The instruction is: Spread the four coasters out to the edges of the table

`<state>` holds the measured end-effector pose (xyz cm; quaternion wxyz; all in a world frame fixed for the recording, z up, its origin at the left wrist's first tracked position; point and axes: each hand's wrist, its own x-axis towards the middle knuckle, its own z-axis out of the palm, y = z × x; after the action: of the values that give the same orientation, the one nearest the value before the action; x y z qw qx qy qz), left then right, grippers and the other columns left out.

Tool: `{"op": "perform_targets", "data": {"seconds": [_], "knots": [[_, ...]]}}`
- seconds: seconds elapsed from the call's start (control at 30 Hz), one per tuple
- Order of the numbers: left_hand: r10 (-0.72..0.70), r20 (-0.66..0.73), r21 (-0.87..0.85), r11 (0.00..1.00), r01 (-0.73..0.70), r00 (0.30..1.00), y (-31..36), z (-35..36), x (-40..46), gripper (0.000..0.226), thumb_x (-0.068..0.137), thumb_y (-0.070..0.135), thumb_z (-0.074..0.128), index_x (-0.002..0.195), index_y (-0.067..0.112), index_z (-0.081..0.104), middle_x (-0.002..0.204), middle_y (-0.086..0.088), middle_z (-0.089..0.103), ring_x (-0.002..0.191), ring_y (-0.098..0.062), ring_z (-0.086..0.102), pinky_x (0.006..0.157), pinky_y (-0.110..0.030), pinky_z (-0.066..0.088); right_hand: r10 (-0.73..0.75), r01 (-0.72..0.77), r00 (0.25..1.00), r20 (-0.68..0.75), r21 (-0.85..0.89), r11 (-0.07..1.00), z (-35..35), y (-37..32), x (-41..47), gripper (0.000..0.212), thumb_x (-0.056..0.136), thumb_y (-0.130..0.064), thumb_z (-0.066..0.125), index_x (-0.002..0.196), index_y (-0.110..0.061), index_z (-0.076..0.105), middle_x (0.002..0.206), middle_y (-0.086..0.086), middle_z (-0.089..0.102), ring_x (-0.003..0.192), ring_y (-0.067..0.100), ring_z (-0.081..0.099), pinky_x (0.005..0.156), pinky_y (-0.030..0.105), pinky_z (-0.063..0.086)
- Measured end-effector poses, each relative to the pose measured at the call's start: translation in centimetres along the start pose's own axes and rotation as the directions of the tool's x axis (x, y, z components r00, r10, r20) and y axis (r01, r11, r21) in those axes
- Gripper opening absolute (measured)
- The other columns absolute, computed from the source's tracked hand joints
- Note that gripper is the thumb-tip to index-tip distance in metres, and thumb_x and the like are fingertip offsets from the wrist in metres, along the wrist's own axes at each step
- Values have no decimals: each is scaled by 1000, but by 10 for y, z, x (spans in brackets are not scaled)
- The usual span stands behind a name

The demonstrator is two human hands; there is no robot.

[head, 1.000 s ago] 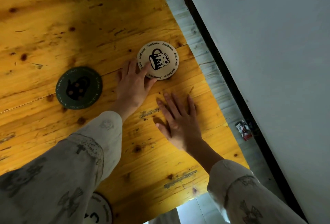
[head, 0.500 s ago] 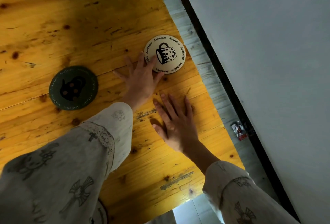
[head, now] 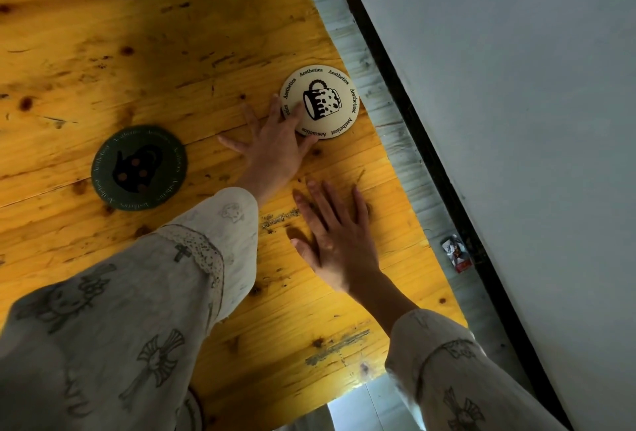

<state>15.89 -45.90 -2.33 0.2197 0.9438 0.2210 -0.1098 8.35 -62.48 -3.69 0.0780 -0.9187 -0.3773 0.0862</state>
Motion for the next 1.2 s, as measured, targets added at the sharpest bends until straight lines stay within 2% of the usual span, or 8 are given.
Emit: {"op": "perform_targets", "data": {"seconds": [0.17,0.27,0.43,0.57,0.63,0.8,1.0,1.2], "knots": [[34,79,30,999,-36,996,-8,-1,-8,65,86,59,33,141,43,3,157,2,-9,140,-36,-20,98,-75,-11,-2,2,1000,2,-4,1000,3,2,1,61,89,-53,34,141,-22,35,150,6,39,140,28,33,112,61,19],[95,126,44,994,-101,987,-27,-13,-29,64,90,51,33,143,35,0,158,-5,-4,143,-32,-9,111,-66,-1,7,-8,997,78,7,1000,-5,-1,0,62,90,-53,32,142,-21,33,152,7,35,142,28,27,114,61,16],[65,159,-96,994,-51,985,-68,-45,-97,64,91,40,41,144,27,8,157,-11,5,144,-31,4,116,-53,14,64,-86,945,321,56,995,-37,-11,7,61,95,-44,35,148,-23,13,160,4,6,148,24,0,120,51,1],[82,246,-223,974,-26,966,-105,-83,-161,59,90,26,50,142,13,24,151,-14,26,139,-28,25,112,-36,24,126,-289,855,503,259,922,-86,-34,4,57,98,-36,37,148,-18,15,159,8,13,146,25,15,117,39,20],[20,203,-286,957,40,979,-125,-105,-193,54,90,24,51,139,11,32,146,-15,37,133,-29,37,106,-34,29,108,-296,854,509,305,905,-106,-54,-4,56,98,-35,38,147,-16,17,157,10,21,144,25,22,115,38,25],[-192,5,-411,894,177,981,-179,-137,-290,47,91,23,51,136,18,38,144,-10,40,131,-27,39,104,-35,32,-52,-164,890,454,423,891,-137,-135,-24,55,97,-34,40,147,-20,20,153,9,31,138,25,35,111,39,33],[-449,-142,-570,766,298,882,-242,-146,-378,42,87,18,58,127,16,50,132,-14,54,122,-29,51,91,-34,43,-254,25,872,419,479,877,-150,-252,-24,54,97,-35,40,146,-18,22,155,6,29,140,21,32,116,40,29],[-557,-212,-648,695,312,803,-326,-161,-440,38,85,16,59,123,16,55,127,-10,60,111,-29,59,90,-33,45,-344,130,838,422,459,879,-133,-369,-25,52,98,-30,40,146,-18,25,154,6,31,139,20,33,114,34,28]]}}
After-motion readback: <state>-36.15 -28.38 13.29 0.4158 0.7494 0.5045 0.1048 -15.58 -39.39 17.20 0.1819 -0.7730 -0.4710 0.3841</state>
